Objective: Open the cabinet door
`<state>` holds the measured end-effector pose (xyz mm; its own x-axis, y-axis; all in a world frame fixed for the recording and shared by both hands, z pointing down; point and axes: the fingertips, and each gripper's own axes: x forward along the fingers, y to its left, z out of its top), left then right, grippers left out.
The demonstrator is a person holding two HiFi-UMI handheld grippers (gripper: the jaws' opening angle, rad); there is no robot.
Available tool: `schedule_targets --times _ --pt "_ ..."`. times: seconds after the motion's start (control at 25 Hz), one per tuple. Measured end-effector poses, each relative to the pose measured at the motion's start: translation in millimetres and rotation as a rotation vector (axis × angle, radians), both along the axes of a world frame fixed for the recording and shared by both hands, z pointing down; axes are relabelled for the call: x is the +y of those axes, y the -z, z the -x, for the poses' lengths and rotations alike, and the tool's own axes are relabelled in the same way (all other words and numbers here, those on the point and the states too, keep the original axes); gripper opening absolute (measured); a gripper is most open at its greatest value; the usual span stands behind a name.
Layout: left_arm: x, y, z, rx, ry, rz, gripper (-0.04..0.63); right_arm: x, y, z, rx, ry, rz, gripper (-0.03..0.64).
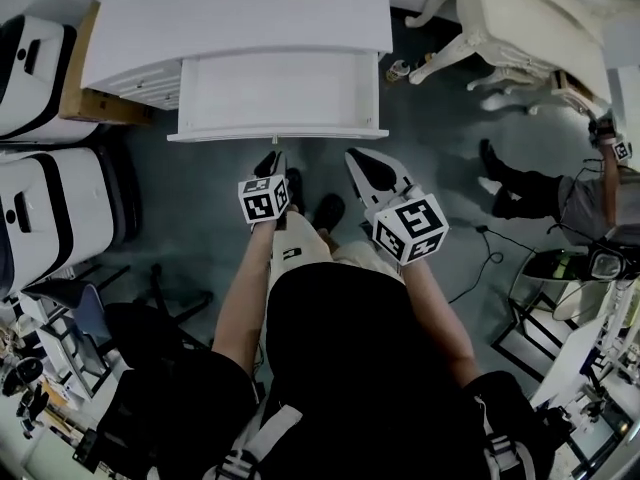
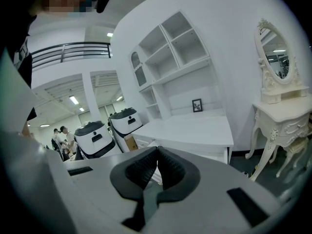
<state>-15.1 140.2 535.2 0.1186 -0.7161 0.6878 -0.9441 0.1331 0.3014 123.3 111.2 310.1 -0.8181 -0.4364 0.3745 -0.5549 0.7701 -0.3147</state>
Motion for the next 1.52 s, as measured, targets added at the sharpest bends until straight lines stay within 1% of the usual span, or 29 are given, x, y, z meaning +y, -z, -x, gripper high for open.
schedule_targets --times 0.28,0.4,0.48,0.56,0.68,1.0,1.12,1.24,1.4,1.52 --pt "-3 58 -18 -0.018 -0.016 -0.081 0.075 -9 19 -15 -0.043 -0.014 -0.018 0.018" --pt "-7 88 -26 -0.016 -0.007 -0.127 0.066 -15 34 -21 -0.063 -0.023 -0.037 0.018" --pt "-8 108 -32 -0.011 -0.003 -0.158 0.066 -20 44 -24 -0.055 -0.031 -0.068 0.018" --pt "-11 126 -36 -0.016 -0.010 -0.189 0.066 -25 54 -26 -0.026 -0.033 -0.120 0.018" --pt "-16 155 -40 -0.039 -0.039 -0.240 0.057 -29 69 -27 -0.020 -0.037 -0.171 0.018" --pt "-35 250 -36 -0.078 -0.100 -0.417 0.040 -37 100 -22 -0.060 -0.040 -0.212 0.018" --pt "-34 277 -39 -0.075 -0.123 -0.461 0.035 -36 113 -19 -0.057 -0.035 -0.241 0.018" --pt "-30 301 -45 -0.084 -0.156 -0.496 0.030 -34 129 -16 -0.078 -0.032 -0.262 0.018" --pt "-29 326 -52 -0.083 -0.186 -0.541 0.025 -38 142 -15 -0.109 -0.029 -0.265 0.018" --pt "-29 339 -52 -0.107 -0.200 -0.556 0.023 -40 145 -14 -0.107 -0.024 -0.266 0.018"
